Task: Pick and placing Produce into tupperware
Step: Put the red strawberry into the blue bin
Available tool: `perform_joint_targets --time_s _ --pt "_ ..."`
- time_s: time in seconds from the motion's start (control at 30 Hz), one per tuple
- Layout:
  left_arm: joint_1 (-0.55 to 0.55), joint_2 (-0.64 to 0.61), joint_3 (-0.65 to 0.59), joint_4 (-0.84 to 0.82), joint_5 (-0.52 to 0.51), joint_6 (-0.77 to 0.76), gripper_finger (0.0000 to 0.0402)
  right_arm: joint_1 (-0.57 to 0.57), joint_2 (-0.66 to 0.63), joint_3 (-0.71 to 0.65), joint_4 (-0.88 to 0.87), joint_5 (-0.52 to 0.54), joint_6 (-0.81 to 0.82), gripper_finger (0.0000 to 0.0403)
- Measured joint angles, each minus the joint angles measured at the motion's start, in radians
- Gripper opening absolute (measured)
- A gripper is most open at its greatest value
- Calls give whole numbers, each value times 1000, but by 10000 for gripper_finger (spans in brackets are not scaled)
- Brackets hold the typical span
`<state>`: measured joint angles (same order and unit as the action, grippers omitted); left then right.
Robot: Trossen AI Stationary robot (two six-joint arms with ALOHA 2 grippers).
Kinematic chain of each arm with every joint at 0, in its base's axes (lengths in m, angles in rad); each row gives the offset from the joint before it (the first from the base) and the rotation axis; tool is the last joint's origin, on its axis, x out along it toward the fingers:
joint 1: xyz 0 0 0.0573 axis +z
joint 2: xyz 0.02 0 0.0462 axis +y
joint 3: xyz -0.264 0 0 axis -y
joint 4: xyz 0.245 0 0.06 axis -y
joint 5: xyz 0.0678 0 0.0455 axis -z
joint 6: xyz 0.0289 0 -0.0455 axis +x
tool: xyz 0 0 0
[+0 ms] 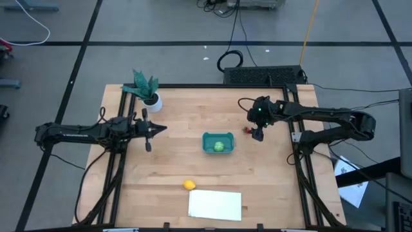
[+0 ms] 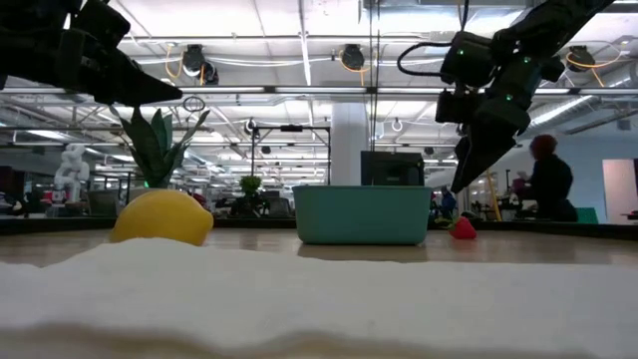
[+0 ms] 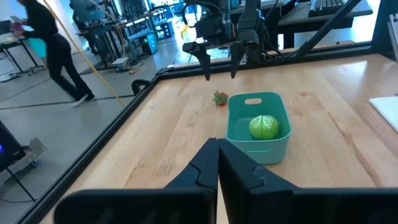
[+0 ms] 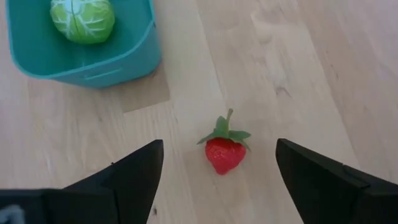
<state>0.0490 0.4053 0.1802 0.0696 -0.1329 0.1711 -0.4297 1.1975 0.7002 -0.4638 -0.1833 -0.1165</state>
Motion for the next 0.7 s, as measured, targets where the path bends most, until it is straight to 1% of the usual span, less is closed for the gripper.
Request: perform_joint_targets --time_s 0.13,0.23,0.6,0.7 --pt "0 0 0 0 0 0 27 0 38 -1 -2 0 10 304" --pt "0 0 0 0 0 0 28 0 64 -1 -1 0 15 304" --pt "0 0 0 0 0 0 2 0 127 -1 3 5 9 304" --pt "0 0 0 1 0 0 7 0 134 -1 5 41 -8 304"
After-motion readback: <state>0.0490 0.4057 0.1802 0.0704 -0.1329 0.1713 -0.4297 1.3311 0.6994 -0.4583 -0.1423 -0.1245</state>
